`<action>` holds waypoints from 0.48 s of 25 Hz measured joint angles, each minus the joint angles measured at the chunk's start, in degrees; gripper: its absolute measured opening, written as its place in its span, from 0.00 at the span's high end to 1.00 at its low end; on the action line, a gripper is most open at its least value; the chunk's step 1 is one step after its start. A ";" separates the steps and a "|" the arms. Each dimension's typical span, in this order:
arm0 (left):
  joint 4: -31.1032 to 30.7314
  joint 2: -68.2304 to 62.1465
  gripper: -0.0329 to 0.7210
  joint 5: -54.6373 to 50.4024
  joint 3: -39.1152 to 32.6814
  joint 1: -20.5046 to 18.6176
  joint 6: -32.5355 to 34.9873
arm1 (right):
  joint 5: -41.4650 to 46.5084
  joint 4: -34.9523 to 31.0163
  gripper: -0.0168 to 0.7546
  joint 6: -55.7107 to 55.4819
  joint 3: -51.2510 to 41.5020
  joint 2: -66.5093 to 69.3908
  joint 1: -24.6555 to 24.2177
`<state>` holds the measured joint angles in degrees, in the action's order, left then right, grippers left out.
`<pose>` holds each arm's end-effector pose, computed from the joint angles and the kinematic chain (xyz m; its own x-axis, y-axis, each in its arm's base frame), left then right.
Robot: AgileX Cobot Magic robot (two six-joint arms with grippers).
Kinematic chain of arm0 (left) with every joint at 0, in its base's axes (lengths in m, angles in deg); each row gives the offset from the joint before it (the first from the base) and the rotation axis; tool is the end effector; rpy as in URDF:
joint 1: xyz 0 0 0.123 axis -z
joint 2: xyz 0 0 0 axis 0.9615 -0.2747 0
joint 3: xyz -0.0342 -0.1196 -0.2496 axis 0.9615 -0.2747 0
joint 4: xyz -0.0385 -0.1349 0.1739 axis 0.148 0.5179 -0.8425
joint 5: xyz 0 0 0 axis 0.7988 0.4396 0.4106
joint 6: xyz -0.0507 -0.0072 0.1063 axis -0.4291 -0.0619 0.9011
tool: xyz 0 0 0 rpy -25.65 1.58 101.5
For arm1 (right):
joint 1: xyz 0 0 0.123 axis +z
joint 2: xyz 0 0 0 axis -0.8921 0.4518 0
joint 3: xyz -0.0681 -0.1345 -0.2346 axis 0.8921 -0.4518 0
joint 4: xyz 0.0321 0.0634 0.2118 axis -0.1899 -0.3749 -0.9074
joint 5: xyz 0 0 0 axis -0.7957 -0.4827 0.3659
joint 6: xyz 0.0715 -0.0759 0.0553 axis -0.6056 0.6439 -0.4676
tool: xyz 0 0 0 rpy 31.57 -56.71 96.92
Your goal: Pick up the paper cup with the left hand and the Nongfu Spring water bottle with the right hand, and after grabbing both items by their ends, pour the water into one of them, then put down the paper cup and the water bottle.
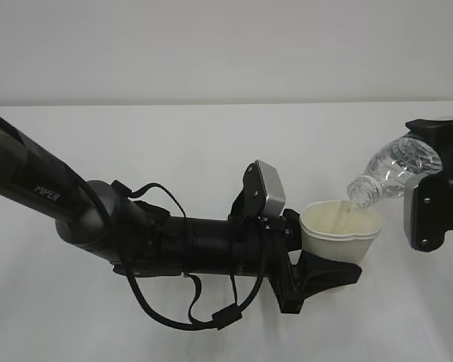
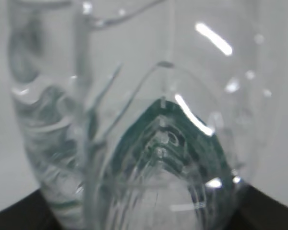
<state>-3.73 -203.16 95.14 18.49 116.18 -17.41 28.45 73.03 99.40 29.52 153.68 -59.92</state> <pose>0.2533 -0.3437 0.1024 -0.1795 0.1324 -0.9748 0.9835 0.0448 -0.1750 0.2774 0.0334 0.1911 0.2552 -0.9506 0.1766 -0.2148 -0.2338 -0.9483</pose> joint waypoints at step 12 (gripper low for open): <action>0.00 0.00 0.38 0.00 0.00 0.00 0.00 | 0.00 0.00 0.40 0.23 0.00 0.00 0.00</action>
<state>-3.73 -203.16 95.14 18.49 116.18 -17.41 28.45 73.03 99.64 29.52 153.68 -59.92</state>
